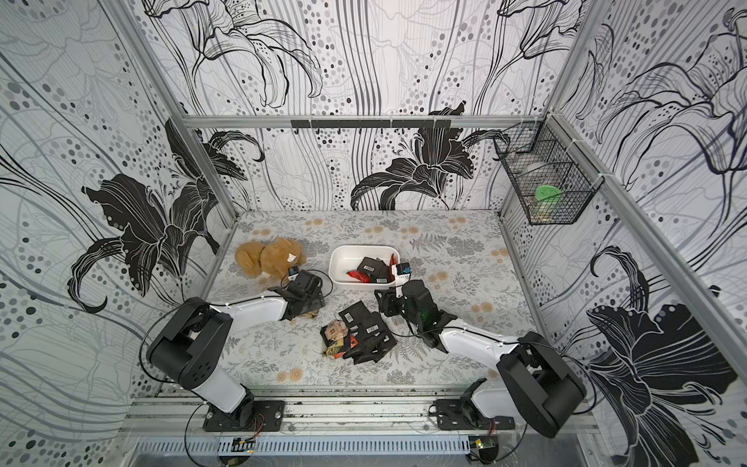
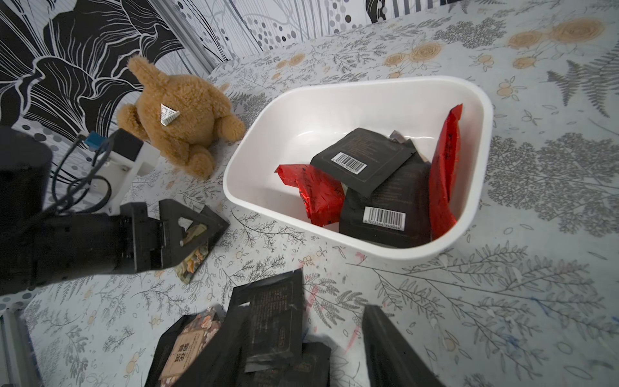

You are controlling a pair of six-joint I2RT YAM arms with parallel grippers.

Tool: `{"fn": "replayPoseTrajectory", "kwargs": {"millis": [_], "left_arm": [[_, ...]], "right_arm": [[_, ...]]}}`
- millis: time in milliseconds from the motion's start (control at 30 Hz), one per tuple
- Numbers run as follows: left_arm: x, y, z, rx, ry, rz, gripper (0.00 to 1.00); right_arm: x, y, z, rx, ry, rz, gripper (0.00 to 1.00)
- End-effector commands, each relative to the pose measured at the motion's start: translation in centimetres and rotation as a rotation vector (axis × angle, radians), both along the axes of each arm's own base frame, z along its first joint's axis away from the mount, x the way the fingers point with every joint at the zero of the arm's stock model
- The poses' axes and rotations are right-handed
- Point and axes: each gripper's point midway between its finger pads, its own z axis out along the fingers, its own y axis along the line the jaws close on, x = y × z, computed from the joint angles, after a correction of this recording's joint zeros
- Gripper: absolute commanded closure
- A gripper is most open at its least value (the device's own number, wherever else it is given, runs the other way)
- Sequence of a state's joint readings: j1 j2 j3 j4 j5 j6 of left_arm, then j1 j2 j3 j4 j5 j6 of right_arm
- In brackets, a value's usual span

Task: Put the tea bags into the storage box
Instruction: Pick up the tea bag from the center of the board.

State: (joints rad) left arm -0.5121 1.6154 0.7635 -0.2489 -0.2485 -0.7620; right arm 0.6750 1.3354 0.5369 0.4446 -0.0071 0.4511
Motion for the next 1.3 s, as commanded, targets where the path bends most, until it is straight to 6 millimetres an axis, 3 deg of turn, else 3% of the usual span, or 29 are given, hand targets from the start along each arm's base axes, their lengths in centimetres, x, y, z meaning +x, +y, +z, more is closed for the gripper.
{"fn": "replayPoseTrajectory", "kwargs": {"millis": [0,133,267,400,533,667,867,1267], "left_arm": [[-3.8,-1.8,-2.3,-0.093,0.098,-0.011,0.22],[-4.1,-1.8,0.5,-0.137,0.024,0.012,0.20],[-3.7,-1.7,5.4,-0.207,-0.102,0.017,0.17],[-3.7,-0.3,7.5,-0.233,-0.185,0.048,0.17],[-3.6,1.0,6.1,-0.273,-0.169,0.075,0.24],[-3.5,2.5,4.6,-0.327,-0.163,0.108,0.36],[-3.5,2.7,2.9,-0.357,-0.130,0.095,0.37],[-4.2,2.9,0.6,-0.355,-0.085,0.089,0.37]], "right_arm": [[-0.1,1.0,0.1,-0.013,0.001,0.038,0.42],[-0.6,2.5,-0.2,-0.034,0.004,0.090,0.42],[-1.8,5.9,-0.5,-0.084,0.013,0.190,0.43],[-2.2,9.6,-1.3,-0.081,0.113,0.271,0.50],[-1.7,13.2,-2.9,-0.112,0.234,0.303,0.63],[-1.1,14.9,-4.2,-0.138,0.312,0.294,0.68],[-1.1,18.1,-5.1,-0.165,0.363,0.331,0.75],[-0.5,19.9,-9.9,-0.225,0.469,0.328,0.91]]}}
